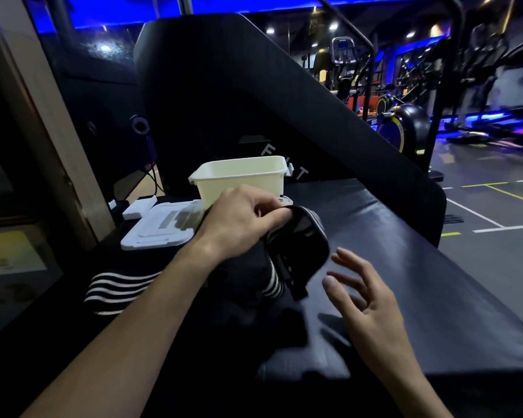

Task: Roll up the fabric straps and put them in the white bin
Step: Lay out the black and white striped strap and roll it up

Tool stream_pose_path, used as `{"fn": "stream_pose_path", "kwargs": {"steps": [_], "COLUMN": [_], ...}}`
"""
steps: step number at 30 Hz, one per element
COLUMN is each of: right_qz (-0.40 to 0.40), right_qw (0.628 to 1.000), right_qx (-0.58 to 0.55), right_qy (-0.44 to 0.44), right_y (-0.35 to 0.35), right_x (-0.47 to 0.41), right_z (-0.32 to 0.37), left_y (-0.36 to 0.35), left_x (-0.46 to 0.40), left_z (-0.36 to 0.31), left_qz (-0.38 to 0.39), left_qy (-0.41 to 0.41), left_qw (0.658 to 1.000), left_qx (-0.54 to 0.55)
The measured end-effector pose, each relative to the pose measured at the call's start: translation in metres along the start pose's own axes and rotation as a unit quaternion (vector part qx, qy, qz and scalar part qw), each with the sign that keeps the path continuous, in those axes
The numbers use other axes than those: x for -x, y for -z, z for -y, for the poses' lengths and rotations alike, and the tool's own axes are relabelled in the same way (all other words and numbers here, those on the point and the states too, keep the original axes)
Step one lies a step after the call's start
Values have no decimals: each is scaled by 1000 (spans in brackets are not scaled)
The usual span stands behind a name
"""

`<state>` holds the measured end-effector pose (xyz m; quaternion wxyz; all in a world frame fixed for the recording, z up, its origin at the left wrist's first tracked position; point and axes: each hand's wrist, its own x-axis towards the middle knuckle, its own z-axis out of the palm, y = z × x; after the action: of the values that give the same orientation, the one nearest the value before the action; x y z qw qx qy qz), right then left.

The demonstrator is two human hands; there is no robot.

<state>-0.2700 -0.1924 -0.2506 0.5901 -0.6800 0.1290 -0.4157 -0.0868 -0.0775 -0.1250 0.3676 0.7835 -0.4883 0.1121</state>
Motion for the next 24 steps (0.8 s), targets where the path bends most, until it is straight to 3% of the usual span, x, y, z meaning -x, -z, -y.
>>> {"fn": "stream_pose_path", "kwargs": {"steps": [4,9,14,18,24], "right_qz": [-37,-66,-155,-182,-142], "right_qw": [999,998,986,981,989], "right_qx": [7,-23,-59,-63,-27], "right_qy": [21,-4,-19,-29,-37], "right_y": [7,19,38,50,50], "right_x": [-4,-10,-22,-31,-35], "right_z": [-8,-11,-7,-10,-6], "left_y": [-26,-47,-55,-54,-44], "left_x": [18,39,61,64,57], "left_z": [-24,-19,6,25,35], "left_qz": [51,82,163,136,-54], "left_qy": [-58,-9,35,72,44], "left_qw": [996,985,976,981,995], "left_qx": [54,151,140,117,72]}}
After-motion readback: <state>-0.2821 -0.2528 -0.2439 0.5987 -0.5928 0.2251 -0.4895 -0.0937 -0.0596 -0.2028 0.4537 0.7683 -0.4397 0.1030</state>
